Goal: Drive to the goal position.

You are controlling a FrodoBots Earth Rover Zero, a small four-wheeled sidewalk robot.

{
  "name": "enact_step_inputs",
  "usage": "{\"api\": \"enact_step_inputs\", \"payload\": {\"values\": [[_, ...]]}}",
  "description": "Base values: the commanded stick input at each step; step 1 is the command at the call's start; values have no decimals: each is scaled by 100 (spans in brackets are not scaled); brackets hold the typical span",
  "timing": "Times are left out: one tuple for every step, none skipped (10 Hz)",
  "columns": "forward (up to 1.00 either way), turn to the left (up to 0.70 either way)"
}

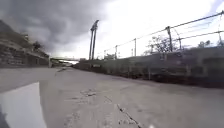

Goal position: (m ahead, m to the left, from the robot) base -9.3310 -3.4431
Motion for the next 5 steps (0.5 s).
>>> {"api": "enact_step_inputs", "payload": {"values": [[100, 25], [100, 10], [100, 0], [100, 0], [100, 0]]}}
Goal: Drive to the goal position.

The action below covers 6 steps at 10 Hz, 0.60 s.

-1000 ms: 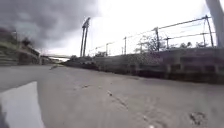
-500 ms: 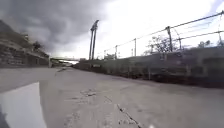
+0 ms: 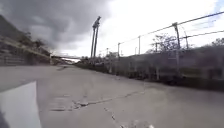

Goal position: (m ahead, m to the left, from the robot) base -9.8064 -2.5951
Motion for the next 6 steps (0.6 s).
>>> {"api": "enact_step_inputs", "payload": {"values": [[100, 0], [100, 0], [100, 1], [100, 16], [100, 27], [100, 27]]}}
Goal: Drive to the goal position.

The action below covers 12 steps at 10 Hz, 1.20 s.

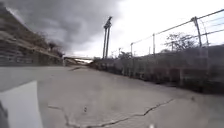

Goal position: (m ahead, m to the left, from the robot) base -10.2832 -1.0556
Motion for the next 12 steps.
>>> {"api": "enact_step_inputs", "payload": {"values": [[100, 27], [100, 27], [100, 27], [100, 27], [100, 27], [100, 27], [100, 0], [100, 0], [100, 0], [100, 0], [100, 0], [100, 8]]}}
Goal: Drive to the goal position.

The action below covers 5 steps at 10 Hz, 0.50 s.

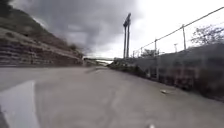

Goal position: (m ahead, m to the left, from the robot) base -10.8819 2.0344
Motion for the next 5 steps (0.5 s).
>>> {"api": "enact_step_inputs", "payload": {"values": [[100, 23], [100, 27], [100, 27], [100, 14], [100, 1]]}}
